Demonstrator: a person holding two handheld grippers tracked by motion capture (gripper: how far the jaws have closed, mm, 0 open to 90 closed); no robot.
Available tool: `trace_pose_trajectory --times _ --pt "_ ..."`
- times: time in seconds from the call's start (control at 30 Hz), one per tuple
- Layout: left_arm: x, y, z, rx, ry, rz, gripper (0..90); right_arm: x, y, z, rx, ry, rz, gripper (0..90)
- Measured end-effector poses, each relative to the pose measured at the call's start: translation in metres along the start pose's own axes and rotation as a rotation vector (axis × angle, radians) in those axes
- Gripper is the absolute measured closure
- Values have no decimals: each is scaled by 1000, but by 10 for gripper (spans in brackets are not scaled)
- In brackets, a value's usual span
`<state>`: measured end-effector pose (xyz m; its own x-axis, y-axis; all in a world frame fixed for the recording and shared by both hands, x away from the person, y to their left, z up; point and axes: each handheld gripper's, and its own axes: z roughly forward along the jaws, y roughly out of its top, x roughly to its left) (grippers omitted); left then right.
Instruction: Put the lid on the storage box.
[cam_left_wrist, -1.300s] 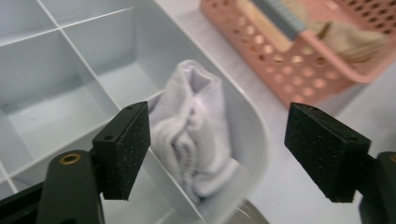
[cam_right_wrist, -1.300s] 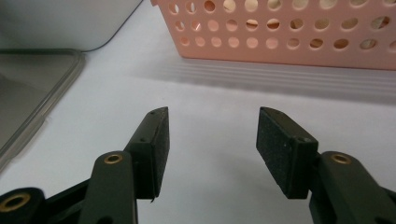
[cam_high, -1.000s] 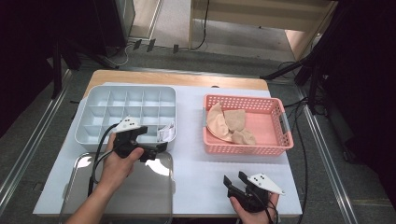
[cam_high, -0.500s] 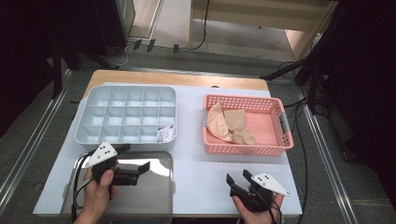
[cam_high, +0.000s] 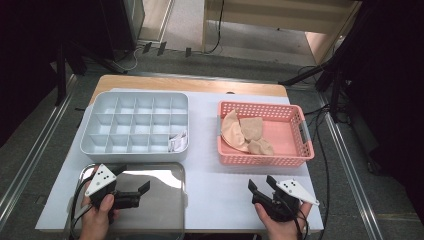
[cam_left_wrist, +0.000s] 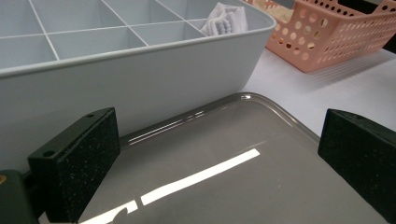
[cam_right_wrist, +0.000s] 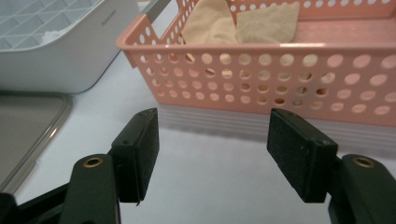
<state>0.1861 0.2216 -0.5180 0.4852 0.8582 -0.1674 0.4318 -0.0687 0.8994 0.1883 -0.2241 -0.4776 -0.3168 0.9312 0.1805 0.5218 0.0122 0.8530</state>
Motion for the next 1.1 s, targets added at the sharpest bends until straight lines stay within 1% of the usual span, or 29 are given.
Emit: trace_pose_trajectory --times 0.1,0.23,0.4,0.47,0.63,0.73,0.8,1.0,1.03,1.1 --pt "0 -1 1 -3 4 0 0 -1 8 0 -4 -9 -1 352" --pt "-1 -3 2 7 6 5 0 -1 19 1 -11 -19 -9 352" --pt "-2 -3 2 9 4 18 0 -2 31 7 -17 -26 -16 352" --pt "-3 -4 3 9 5 11 0 -3 36 10 -18 -30 -22 354" --pt "-2 -3 2 4 5 17 0 -4 52 19 -12 -38 -37 354" --pt "-1 -2 0 -13 7 21 0 -6 60 26 -6 -44 -38 354" --pt "-1 -1 -1 -19 8 17 0 -7 65 31 -3 -46 -36 354" --pt "1 -1 -1 -20 15 14 0 -10 80 50 19 -73 -51 356" --pt "1 -1 -2 -23 10 10 0 -11 82 53 21 -74 -41 358" --pt "1 -1 -3 -24 7 18 0 -13 87 59 23 -63 -20 366"
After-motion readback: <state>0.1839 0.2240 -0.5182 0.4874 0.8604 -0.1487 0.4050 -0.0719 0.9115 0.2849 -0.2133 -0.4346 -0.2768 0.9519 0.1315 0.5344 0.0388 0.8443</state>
